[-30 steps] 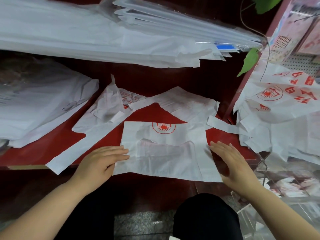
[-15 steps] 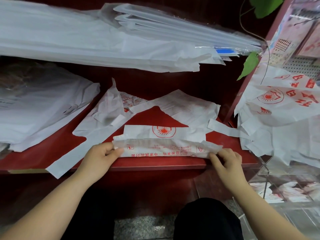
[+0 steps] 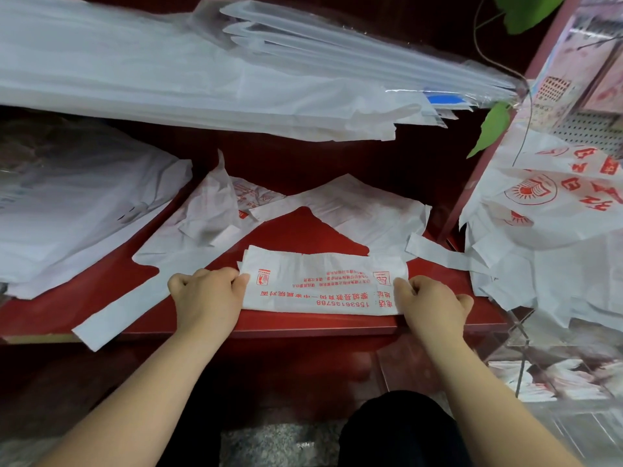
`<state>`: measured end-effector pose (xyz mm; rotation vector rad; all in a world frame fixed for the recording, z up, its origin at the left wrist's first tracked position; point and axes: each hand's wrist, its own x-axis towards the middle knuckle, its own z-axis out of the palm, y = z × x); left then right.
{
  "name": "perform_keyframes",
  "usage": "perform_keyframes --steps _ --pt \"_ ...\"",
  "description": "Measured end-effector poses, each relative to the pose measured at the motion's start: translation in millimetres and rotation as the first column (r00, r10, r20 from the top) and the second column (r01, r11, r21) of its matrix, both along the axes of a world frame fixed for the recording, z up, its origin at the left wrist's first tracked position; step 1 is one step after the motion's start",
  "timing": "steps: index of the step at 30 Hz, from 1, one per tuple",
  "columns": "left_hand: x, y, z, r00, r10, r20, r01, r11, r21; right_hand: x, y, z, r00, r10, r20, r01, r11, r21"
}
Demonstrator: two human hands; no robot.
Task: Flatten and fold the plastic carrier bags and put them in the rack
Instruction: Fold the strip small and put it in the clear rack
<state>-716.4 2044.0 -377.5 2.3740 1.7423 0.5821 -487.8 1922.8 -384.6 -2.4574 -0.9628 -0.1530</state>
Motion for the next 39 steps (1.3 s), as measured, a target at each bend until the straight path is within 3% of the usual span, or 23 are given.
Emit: perform_keyframes --steps 4,16,21,29,30,32,33,34,36,39 --pt "4 0 -1 0.998 0.018 -0.067 -0.017 1.0 0.018 -1 5 1 0.998 -0.056 0.021 0.057 0.998 -0.031" --pt "3 7 1 0.984 -0.028 0.175 0.017 0.998 0.06 -3 10 7 0.995 -0.102 0.011 0.102 0.983 -0.15" --pt "8 -1 4 0.949 -0.084 0.303 0.084 0.996 0.015 -3 10 8 0.994 -0.11 0.015 0.111 0.977 -0.179" --pt "10 2 3 0.929 -0.076 0.362 0.129 0.984 -0.125 -4 12 8 0.991 -0.134 0.027 0.137 0.975 -0.176" --pt "10 4 3 0.946 -0.071 0.316 0.112 0.987 -0.112 -5 12 7 0.99 -0.132 0.039 0.137 0.974 -0.18" --pt "13 6 4 0.986 -0.13 0.105 0.118 0.987 0.112 -6 11 6 0.989 -0.133 0.062 0.143 0.971 -0.194" --pt "17 6 6 0.985 -0.171 0.018 0.162 0.958 0.237 -7 11 6 0.989 -0.134 0.07 0.145 0.97 -0.194" --pt "21 6 9 0.969 -0.232 -0.082 0.245 0.936 0.254 -7 11 6 0.987 -0.137 0.08 0.15 0.97 -0.19" --pt "30 11 7 0.899 -0.395 -0.19 0.416 0.905 0.089 -7 12 6 0.985 -0.139 0.098 0.156 0.969 -0.191" --pt "42 22 4 0.811 -0.53 -0.249 0.499 0.848 -0.18 -13 12 7 0.986 -0.145 0.083 0.159 0.969 -0.191"
